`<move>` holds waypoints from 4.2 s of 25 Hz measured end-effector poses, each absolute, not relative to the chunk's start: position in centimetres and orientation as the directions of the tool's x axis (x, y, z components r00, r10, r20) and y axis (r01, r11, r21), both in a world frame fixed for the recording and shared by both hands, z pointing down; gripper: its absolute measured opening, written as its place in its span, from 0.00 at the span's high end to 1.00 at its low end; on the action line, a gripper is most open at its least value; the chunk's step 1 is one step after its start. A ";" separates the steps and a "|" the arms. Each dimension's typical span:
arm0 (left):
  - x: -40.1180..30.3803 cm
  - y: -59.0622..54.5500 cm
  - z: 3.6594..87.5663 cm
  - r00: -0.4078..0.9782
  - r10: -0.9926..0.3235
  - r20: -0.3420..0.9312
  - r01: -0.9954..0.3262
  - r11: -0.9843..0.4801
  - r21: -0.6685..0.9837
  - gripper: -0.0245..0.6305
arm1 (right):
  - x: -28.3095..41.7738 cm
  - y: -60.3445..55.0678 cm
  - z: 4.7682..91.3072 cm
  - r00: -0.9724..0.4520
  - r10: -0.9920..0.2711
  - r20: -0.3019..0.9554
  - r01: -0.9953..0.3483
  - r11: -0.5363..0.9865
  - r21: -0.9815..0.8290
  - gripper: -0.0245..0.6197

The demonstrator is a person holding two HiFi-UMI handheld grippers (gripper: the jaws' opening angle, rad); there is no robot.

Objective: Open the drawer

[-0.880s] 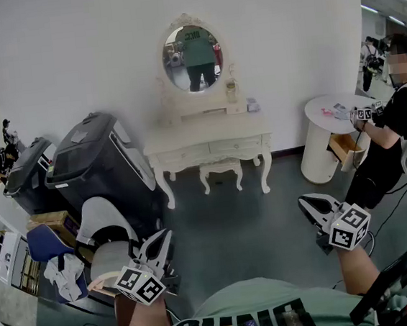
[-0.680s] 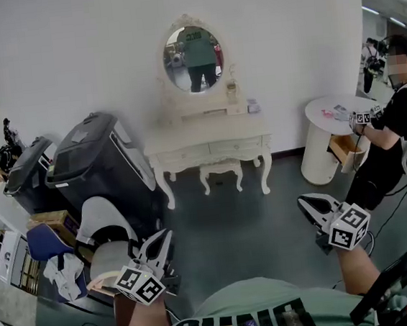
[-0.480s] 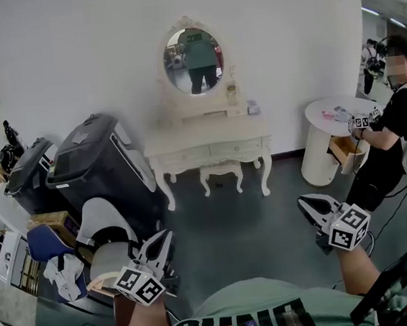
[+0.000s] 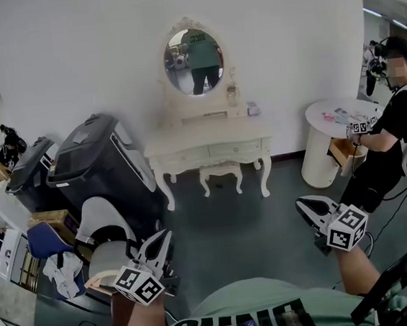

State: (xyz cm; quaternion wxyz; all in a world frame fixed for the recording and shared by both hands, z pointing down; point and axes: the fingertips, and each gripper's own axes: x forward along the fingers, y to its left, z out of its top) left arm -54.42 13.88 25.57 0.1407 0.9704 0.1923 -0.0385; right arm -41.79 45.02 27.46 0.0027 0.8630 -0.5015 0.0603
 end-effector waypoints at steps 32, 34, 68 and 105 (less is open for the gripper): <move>-45.8 21.8 28.4 0.883 0.457 -0.104 0.467 -0.835 0.291 0.95 | -35.7 51.5 30.1 0.500 -0.855 0.136 -0.856 -0.512 -0.074 0.95; -44.3 19.6 28.1 0.875 0.472 -0.111 0.483 -0.826 0.290 0.95 | -34.6 49.2 29.5 0.517 -0.846 0.128 -0.847 -0.527 -0.068 0.95; -15.5 9.9 27.1 0.901 0.418 -0.117 0.434 -0.862 0.262 0.95 | -5.2 37.3 28.3 0.422 -0.898 0.128 -0.902 -0.429 -0.037 0.95; 13.6 -13.8 29.2 0.903 0.402 -0.155 0.430 -0.854 0.292 0.95 | 23.3 11.2 27.5 0.352 -0.915 0.200 -0.934 -0.358 0.004 0.95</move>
